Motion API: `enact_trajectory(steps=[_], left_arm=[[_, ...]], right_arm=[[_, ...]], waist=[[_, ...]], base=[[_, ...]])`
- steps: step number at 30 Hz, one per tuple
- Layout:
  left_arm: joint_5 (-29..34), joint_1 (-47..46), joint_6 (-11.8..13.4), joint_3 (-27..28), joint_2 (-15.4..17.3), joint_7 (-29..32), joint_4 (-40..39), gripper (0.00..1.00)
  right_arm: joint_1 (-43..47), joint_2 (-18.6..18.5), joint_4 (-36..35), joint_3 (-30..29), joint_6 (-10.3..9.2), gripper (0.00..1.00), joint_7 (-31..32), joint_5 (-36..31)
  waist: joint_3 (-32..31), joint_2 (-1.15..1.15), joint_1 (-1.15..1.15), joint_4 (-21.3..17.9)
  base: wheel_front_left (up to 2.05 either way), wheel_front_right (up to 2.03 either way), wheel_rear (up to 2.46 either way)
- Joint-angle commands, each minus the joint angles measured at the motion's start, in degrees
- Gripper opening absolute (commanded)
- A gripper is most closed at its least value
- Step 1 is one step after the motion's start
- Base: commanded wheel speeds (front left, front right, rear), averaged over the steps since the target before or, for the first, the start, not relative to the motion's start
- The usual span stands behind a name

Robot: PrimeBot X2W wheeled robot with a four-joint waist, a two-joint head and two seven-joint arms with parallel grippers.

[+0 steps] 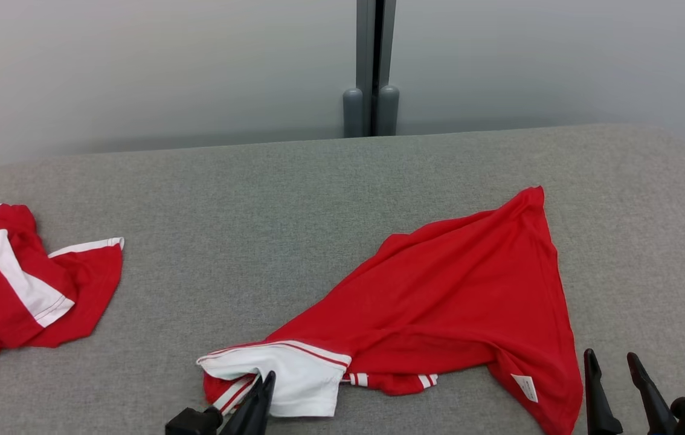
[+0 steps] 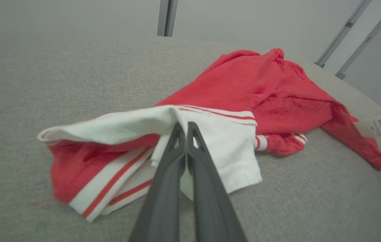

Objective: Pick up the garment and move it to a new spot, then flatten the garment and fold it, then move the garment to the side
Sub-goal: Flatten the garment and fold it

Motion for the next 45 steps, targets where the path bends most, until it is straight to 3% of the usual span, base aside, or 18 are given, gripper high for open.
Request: enact_trajectory(steps=[1, 9, 20, 21, 22, 27, 33, 39, 45], left_arm=[[-0.6, 2.0, 0.0, 0.1, 1.9, -0.2, -3.7, 0.00], [-0.7, 11.6, 0.2, 1.6, 6.3, -0.2, -14.3, 0.00], [-1.2, 20.5, 0.9, 0.9, 7.7, 0.5, -14.6, 0.00], [-1.1, 20.5, 1.1, 1.0, 7.7, 0.4, -14.4, 0.47], [-1.0, 20.4, 1.4, 1.5, 7.8, 0.3, -14.4, 1.00], [-0.5, 18.9, 2.9, 5.8, 9.1, -0.1, -16.9, 1.00], [0.6, 13.5, 2.5, 9.4, 10.0, -0.2, -19.8, 1.00], [2.4, 4.9, 1.6, 7.9, 9.4, -0.2, -18.1, 1.00], [2.7, -3.7, 1.0, 6.2, 8.6, -0.1, -11.5, 1.00]], right_arm=[[0.9, -0.1, -0.3, -0.4, 0.02, 1.00, -0.2, 0.2], [2.4, 0.0, 0.0, -1.0, 0.02, 1.00, -0.2, 0.4], [2.8, 0.1, 0.7, -1.6, 0.02, 1.00, -0.2, 0.7], [2.8, 0.1, 0.8, -1.6, 0.01, 1.00, -0.2, 0.7], [2.8, 0.1, 0.9, -1.6, 0.01, 1.00, -0.2, 0.6], [2.9, 0.1, 1.2, -1.6, 0.01, 1.00, -0.2, 0.5], [2.4, 0.0, 1.4, -1.1, 0.01, 1.00, -0.2, 0.1], [0.8, -0.3, 1.5, -0.3, 0.02, 1.00, -0.2, 0.0], [-0.2, -0.2, 1.1, -0.2, 0.02, 1.00, -0.2, 0.0]], waist=[[-0.3, 0.00, 0.00, 0.6], [-1.4, 0.00, 0.00, 3.3], [-1.8, 0.00, 0.00, 5.2], [-1.8, 0.00, 0.00, 5.3], [-1.9, 0.00, 0.00, 5.3], [-2.3, 0.00, 0.00, 5.0], [-2.4, 0.00, 0.00, 3.8], [-1.3, 0.00, 0.00, 1.5], [0.6, 0.00, 0.00, -1.0]], base=[[0.00, 0.00, 0.00], [0.00, 0.00, 0.00], [0.00, 0.00, 0.00], [0.00, 0.00, 0.00], [0.00, 0.00, 0.00], [0.00, 0.00, 0.00], [0.00, 0.00, 0.00], [0.00, 0.00, 0.00], [0.00, 0.00, 0.00]])
